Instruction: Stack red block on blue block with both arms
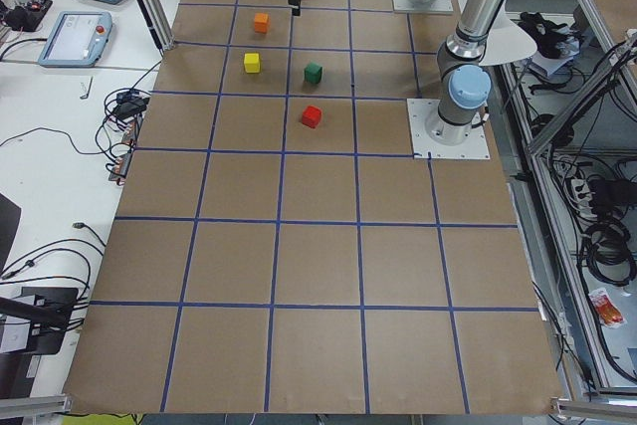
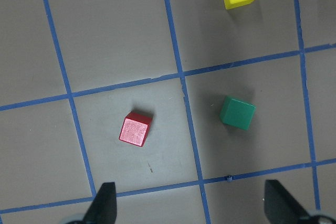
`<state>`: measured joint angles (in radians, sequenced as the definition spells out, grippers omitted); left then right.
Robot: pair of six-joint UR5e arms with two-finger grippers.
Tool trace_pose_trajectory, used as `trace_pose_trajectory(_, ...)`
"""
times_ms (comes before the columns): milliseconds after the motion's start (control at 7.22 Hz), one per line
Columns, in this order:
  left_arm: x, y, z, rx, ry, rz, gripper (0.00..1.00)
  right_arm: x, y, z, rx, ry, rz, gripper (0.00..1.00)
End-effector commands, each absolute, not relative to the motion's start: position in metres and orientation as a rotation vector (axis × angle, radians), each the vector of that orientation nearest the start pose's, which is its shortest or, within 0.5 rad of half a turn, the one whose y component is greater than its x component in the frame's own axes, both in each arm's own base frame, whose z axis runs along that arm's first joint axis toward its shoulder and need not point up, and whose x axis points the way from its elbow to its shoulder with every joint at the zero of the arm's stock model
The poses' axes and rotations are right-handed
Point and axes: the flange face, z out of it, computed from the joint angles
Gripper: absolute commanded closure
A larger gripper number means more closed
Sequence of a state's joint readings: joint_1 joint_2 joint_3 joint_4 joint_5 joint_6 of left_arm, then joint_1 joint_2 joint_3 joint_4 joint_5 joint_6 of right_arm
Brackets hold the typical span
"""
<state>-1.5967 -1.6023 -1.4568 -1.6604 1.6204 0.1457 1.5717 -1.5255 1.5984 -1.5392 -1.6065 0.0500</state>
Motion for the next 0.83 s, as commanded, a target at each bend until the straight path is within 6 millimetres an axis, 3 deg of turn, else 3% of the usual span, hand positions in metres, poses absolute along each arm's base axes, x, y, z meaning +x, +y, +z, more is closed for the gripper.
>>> trace_pose_trajectory(0,-0.134,-0.505,0.507,0.314,3.061,0.058,0.00,0.131,-0.500,0.449,0.080,3.173,0.157,0.00)
trace_pose_trajectory(415,-0.130,-0.503,0.446,0.428,3.054,0.198,0.00,0.131,-0.500,0.449,0.073,3.175,0.157,0.00)
trace_pose_trajectory(692,-0.085,-0.507,0.397,0.578,3.048,0.202,0.00,0.131,-0.500,0.449,0.075,3.175,0.157,0.00)
